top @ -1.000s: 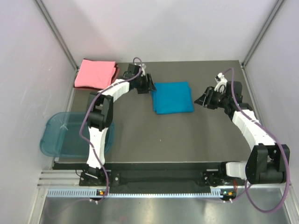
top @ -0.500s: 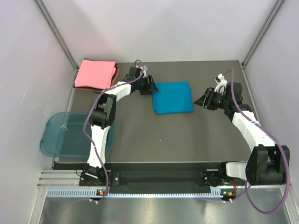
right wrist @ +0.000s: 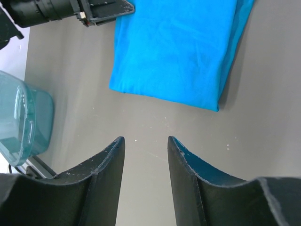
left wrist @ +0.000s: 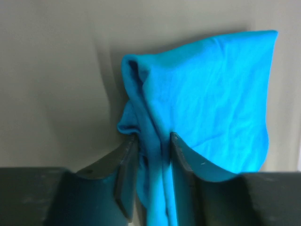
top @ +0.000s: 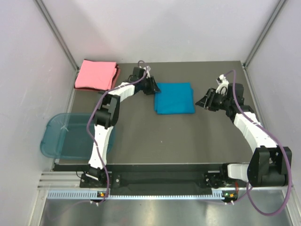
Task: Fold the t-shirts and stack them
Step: Neatly place the folded tshirt to the corner
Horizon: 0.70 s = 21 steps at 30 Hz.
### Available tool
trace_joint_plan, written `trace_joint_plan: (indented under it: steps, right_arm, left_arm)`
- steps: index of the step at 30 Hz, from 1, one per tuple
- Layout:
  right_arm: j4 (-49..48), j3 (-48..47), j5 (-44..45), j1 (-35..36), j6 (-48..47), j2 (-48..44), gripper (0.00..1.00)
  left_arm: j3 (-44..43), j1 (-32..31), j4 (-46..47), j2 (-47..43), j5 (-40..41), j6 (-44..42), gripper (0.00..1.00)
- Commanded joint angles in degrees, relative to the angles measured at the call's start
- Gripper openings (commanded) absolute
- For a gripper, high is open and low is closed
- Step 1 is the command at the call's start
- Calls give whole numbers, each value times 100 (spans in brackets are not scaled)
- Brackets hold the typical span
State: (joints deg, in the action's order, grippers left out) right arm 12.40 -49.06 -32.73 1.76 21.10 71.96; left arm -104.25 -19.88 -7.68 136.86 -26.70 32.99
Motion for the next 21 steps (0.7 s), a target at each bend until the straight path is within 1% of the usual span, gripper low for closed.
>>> trace_joint_plan:
  steps: [1,2,3,5,7,9,14,16,18,21]
  right_arm:
    - [-265,10,-49,44,8,-209,43]
    - [-273,19,-58,44,17,-209,43]
    - [-274,19,-58,35,17,-192,43]
    - [-282,28,-67,44,25,-183,43]
    - [-291,37,-67,44,17,-200,43]
    - [-265,45,-76,35,8,-235,43]
    - [-274,37,-102,35,8,-279,43]
    - [-274,37,-111,35,17,-279,43]
    - [-291,45,-119,35,25,-297,43]
    - [-300,28,-155,44,34,-315,43]
  left_arm:
    - [-209,-69,-67,271,24,23,30]
    - [-245,-77,-67,271,24,40,25]
    - [-280,-95,-67,306,7,67,12]
    - [-411,-104,-84,350,-63,146,0]
    - [-491,-113,-154,342,-107,146,0]
    - [-605,-139,-452,185,-20,24,0]
    - [-570,-130,-1199,-535,779,-574,0]
    - [-562,-113,-1612,-686,964,-802,0]
    - [-535,-104,-1972,-844,1324,-952,0]
    - [-492,-69,-2211,-1055,1790,-1295,0]
